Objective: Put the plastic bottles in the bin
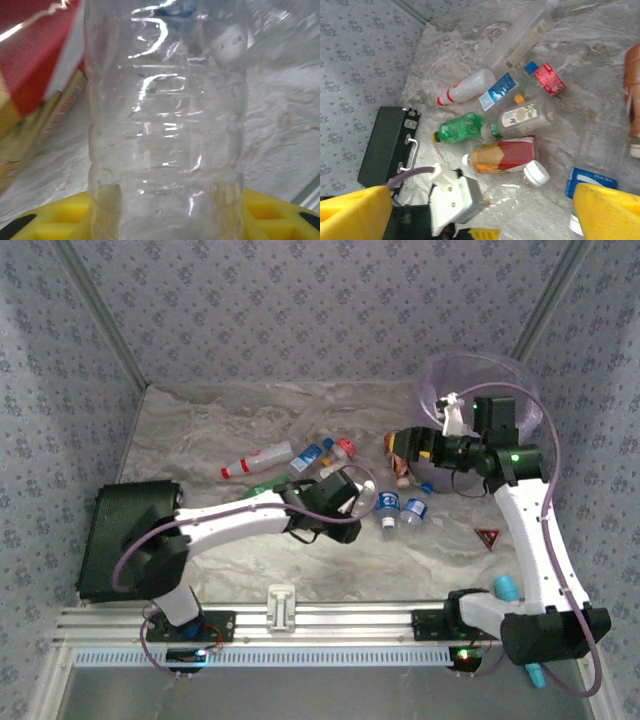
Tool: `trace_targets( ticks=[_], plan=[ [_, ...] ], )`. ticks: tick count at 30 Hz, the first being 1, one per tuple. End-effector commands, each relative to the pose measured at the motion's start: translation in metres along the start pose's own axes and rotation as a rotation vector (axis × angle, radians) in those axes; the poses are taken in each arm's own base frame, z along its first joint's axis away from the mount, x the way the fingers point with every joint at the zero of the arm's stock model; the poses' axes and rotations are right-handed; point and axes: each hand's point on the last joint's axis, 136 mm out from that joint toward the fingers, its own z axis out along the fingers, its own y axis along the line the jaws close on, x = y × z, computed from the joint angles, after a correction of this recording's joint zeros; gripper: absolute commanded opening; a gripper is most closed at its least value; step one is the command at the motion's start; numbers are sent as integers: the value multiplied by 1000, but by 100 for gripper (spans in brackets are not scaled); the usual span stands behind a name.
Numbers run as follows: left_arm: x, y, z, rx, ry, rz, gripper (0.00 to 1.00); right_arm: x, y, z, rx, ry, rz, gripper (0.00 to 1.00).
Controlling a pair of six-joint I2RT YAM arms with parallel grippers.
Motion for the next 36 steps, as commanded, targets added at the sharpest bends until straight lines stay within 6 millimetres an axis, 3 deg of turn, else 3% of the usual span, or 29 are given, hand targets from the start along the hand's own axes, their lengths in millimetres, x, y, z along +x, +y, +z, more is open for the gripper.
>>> trace_targets(
  ticks=[1, 5, 9, 16, 22, 30, 36],
  plan=[
    [-26, 15, -26, -11, -155, -34, 42, -13, 24, 7, -69, -28, -2, 95],
    [-57, 24, -55, 62, -397, -94, 33, -16, 38, 38, -120, -30, 36, 93],
    [-76, 22, -80, 237, -615, -152, 31, -13, 48, 71, -165, -17, 87, 91],
    [-79, 32, -93, 257, -716, -170, 30, 2, 68, 115, -211, 75, 95, 90],
    [-87, 33, -100, 270, -768, -171, 30, 20, 67, 144, -193, 151, 90, 88],
    [-90, 34, -96, 256, -760, -171, 30, 33, 70, 158, -192, 188, 85, 63],
    [-89, 37, -94, 242, -751, -179, 33, 30, 68, 157, -182, 178, 45, 50]
  ],
)
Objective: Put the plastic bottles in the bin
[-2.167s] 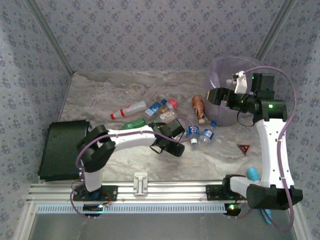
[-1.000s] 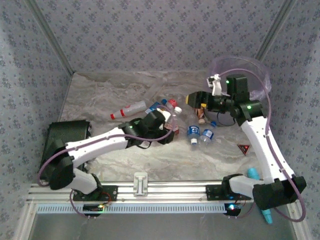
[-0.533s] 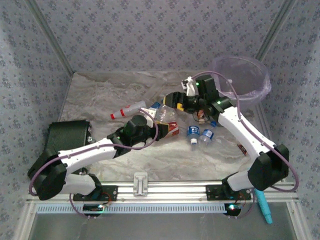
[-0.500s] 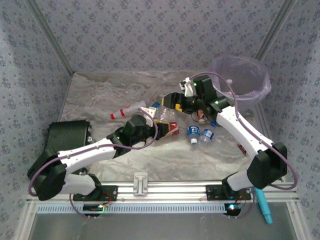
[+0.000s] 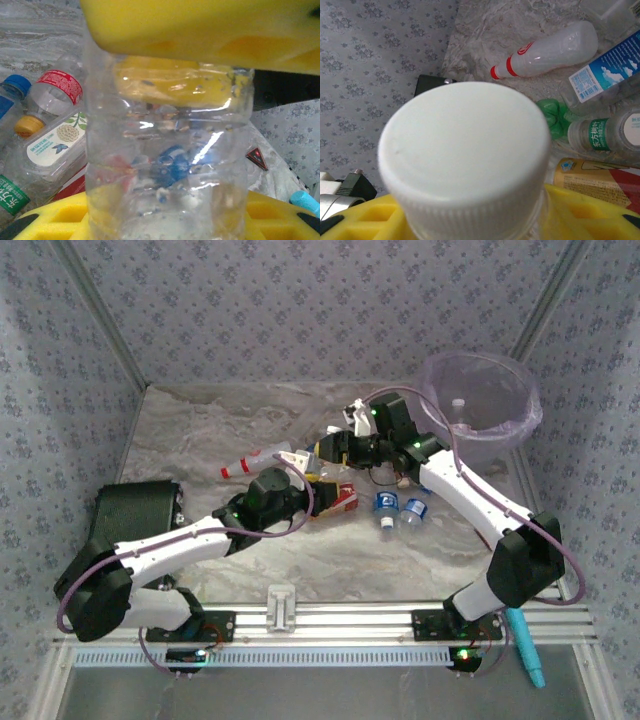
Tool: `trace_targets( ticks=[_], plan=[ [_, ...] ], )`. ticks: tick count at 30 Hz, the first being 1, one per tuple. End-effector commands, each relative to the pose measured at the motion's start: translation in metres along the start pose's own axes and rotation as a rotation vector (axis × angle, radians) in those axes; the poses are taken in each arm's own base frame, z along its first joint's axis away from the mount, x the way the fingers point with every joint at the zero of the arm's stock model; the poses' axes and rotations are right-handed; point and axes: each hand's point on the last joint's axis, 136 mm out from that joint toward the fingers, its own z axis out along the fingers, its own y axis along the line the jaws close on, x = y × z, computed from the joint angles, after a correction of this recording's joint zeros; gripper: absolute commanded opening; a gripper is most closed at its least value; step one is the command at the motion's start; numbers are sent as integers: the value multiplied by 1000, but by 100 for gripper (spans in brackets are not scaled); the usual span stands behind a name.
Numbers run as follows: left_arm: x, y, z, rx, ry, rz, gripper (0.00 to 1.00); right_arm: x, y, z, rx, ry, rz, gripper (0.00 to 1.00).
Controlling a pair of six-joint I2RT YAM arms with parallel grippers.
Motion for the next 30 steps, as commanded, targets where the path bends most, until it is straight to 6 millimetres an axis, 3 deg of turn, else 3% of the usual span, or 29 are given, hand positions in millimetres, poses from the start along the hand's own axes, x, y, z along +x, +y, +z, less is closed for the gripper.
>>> trace_targets(
  ticks=[1, 3, 6, 8, 13, 19, 26, 30],
  plan=[
    [-22, -9, -2, 26, -75, -7, 35, -9, -2, -2, 34, -20, -29, 49],
    [-23, -8, -3, 20, -72, -6, 47, -12, 0, -4, 46, -22, -46, 49],
    [-22, -11, -5, 31, -54, 4, 83, -20, 5, -14, 67, -32, -89, 48],
    [-18, -12, -8, 38, -39, 3, 93, -28, 9, -24, 91, -43, -128, 46],
    [-9, -6, -18, 12, 0, -2, 98, -52, 16, -61, 194, -89, -240, 43],
    [7, 13, -31, -90, 79, -14, 99, -89, 12, -132, 450, -211, -355, 37],
    [15, 29, -41, -161, 86, -46, 98, -130, -18, -226, 733, -388, -328, 37],
    [18, 33, -43, -197, 108, -44, 98, -156, -49, -263, 855, -480, -288, 37]
  ],
)
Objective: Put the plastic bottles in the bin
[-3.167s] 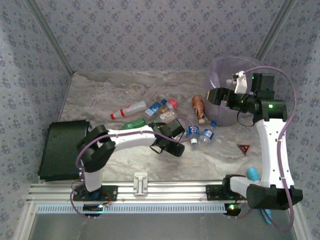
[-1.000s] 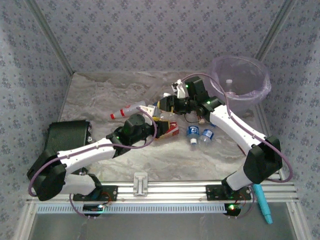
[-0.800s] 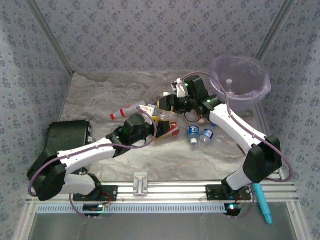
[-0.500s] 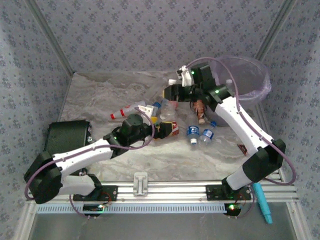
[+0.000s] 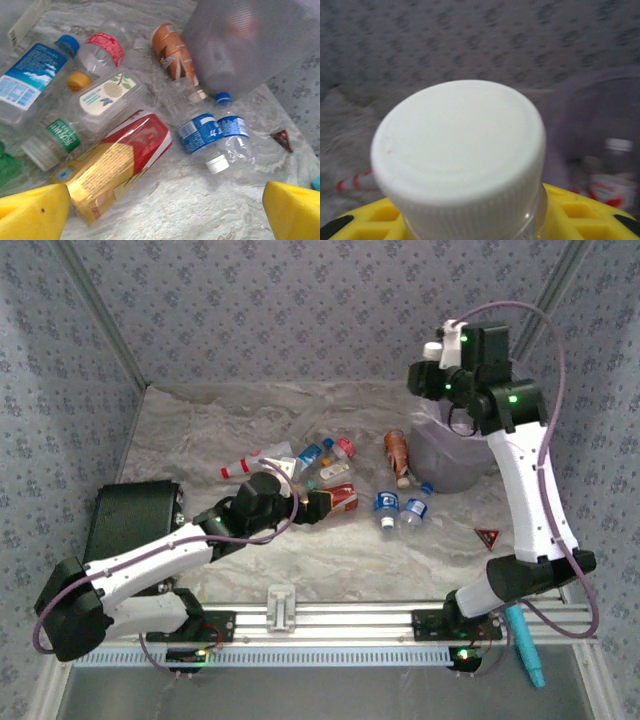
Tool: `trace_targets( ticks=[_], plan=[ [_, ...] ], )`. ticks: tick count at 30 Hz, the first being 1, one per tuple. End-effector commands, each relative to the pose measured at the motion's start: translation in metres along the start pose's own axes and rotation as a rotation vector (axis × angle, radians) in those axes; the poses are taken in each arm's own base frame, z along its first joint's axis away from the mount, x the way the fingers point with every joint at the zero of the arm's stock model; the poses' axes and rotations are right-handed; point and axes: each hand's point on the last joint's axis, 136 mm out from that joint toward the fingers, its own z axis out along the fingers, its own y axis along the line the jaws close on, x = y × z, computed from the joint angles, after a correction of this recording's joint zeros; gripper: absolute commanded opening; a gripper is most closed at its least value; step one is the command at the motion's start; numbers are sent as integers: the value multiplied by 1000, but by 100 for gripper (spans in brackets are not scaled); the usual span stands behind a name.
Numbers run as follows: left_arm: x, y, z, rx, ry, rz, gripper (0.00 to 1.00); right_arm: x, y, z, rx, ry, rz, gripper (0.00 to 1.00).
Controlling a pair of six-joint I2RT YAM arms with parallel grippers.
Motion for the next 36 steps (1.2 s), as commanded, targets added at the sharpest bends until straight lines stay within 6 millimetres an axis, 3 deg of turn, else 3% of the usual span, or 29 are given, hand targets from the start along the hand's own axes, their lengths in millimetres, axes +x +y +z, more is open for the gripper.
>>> trace_targets(
  ticks=[1, 7, 13, 23, 29, 34, 36],
  plan=[
    [0, 9, -7, -49, 10, -12, 98, -12, -49, 0, 184, -20, -23, 38],
    [4, 15, -13, -60, 0, -41, 97, -23, -119, 18, 424, 5, -55, 37],
    [6, 20, -19, -72, -14, -53, 96, 1, -162, 50, 487, 144, -42, 37],
    [12, 27, -20, -99, 5, -45, 96, 84, -183, 110, 447, 472, -61, 39],
    [19, 42, -22, -202, 67, -28, 96, 126, -188, 120, 430, 601, -24, 42],
    [24, 43, -19, -218, 108, -17, 95, 151, -201, 123, 440, 643, 26, 45],
    [26, 42, -17, -215, 120, -14, 95, 158, -204, 125, 435, 663, 46, 53]
  ],
)
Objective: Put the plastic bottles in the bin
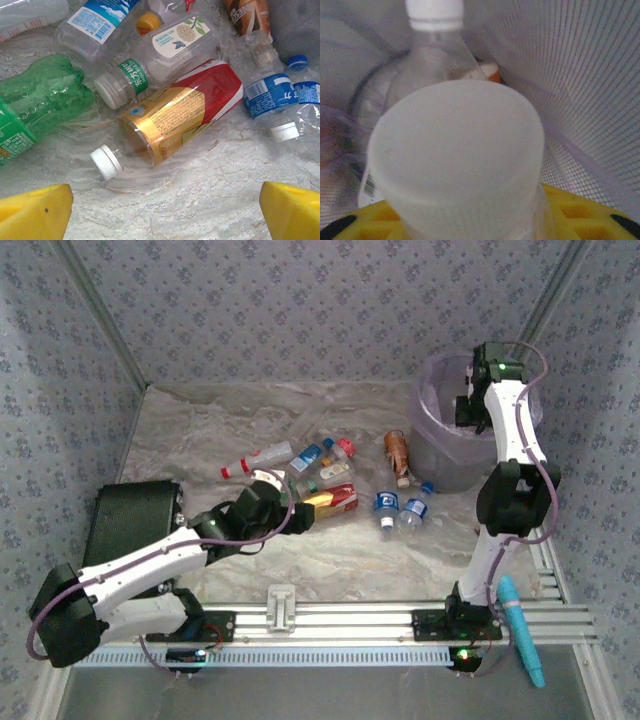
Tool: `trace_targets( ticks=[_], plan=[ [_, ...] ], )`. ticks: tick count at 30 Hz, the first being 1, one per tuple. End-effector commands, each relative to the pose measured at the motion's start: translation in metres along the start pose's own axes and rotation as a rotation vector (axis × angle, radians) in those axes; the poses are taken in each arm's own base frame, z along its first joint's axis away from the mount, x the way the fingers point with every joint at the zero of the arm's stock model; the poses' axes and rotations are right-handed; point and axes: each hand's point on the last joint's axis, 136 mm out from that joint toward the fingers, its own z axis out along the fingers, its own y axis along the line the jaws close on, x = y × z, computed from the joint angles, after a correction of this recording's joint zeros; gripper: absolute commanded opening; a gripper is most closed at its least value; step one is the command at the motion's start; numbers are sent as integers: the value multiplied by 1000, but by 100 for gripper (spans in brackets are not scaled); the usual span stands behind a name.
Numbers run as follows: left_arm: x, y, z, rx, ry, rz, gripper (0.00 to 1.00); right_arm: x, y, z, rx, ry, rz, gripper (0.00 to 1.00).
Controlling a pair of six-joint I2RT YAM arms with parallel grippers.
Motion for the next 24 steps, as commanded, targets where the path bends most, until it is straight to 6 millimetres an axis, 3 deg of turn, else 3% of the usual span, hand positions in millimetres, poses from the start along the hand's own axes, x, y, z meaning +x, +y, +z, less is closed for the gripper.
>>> trace_targets(
  ticks=[1, 6, 13, 19, 24],
  plan=[
    [-9, -4, -3, -3, -2, 4, 95, 8, -3, 7, -23, 38, 32, 57],
    [-10, -5, 0, 3, -7, -9, 94, 10, -3, 9, -25, 42, 55, 77],
    [-7, -2, -1, -7, -2, -6, 94, 6, -4, -12, -23, 7, 49, 86],
    [-6, 0, 0, -25, 9, 34, 96, -4, -7, -60, -50, -87, 61, 90],
    [-8, 5, 3, -91, 62, 120, 100, -7, -8, -115, -95, -204, 102, 92]
  ],
)
